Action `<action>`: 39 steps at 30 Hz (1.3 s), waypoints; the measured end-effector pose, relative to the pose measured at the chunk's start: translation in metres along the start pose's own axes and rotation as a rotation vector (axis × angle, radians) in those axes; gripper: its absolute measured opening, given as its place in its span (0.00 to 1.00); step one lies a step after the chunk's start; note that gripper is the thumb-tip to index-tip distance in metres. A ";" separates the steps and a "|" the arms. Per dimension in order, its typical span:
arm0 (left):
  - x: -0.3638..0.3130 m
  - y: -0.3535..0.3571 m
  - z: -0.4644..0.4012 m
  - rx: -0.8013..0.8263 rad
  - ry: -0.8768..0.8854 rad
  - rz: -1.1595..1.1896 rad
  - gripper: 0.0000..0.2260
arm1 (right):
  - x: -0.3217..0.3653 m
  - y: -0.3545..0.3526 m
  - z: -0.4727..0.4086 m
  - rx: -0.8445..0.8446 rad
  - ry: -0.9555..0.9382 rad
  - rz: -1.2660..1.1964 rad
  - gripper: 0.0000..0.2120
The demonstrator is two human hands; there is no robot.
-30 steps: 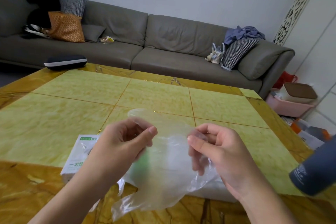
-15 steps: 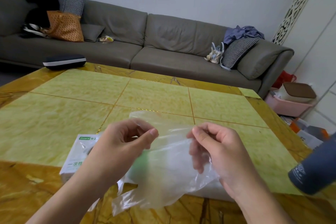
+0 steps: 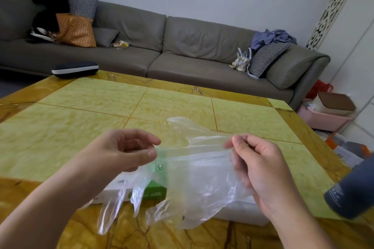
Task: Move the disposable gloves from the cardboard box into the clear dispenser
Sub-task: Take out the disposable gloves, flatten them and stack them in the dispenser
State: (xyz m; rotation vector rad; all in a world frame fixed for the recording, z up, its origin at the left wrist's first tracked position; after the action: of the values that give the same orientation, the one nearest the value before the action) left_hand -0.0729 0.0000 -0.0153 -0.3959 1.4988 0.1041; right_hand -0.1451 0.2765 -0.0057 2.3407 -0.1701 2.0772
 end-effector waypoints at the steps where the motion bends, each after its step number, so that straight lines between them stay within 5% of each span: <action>1: 0.002 -0.003 -0.001 -0.017 -0.016 0.031 0.09 | 0.000 -0.001 -0.001 -0.009 -0.001 0.004 0.15; 7: 0.013 -0.003 -0.008 -0.048 -0.120 0.390 0.10 | 0.001 -0.005 -0.004 -0.040 -0.032 0.023 0.15; 10: 0.006 0.008 -0.005 -0.014 -0.109 0.521 0.19 | -0.001 -0.008 -0.006 -0.071 -0.026 0.023 0.15; 15: -0.001 0.033 0.012 0.138 -0.017 -0.025 0.18 | -0.001 -0.012 -0.006 -0.081 -0.017 0.040 0.16; 21: -0.002 0.049 0.018 0.208 0.056 -0.168 0.19 | -0.002 -0.018 -0.008 -0.096 0.002 0.033 0.15; 30: 0.003 0.031 0.005 -0.019 -0.003 0.218 0.12 | -0.005 -0.026 -0.010 -0.137 0.032 0.012 0.13; 33: 0.004 0.029 0.001 0.022 -0.055 0.455 0.18 | -0.006 -0.028 -0.012 -0.154 0.021 0.003 0.13; 37: -0.003 0.031 0.003 0.041 -0.069 0.728 0.10 | -0.009 -0.026 -0.013 -0.152 0.023 -0.023 0.13; 39: -0.004 0.032 0.005 0.052 -0.071 0.794 0.18 | -0.011 -0.024 -0.014 -0.151 0.031 -0.033 0.12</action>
State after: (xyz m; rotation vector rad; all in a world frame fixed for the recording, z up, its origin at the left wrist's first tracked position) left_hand -0.0785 0.0324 -0.0176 0.2636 1.5092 0.6951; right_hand -0.1579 0.3024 -0.0133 2.2086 -0.2758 2.0078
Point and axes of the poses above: each hand's wrist, its own z-axis away from the middle knuckle, its own y-axis out of the palm, x = y × z, the point moved 9 cm from there along -z, towards the middle knuckle, and after that the axes turned 13 degrees about -x, right-handed, at the moved point
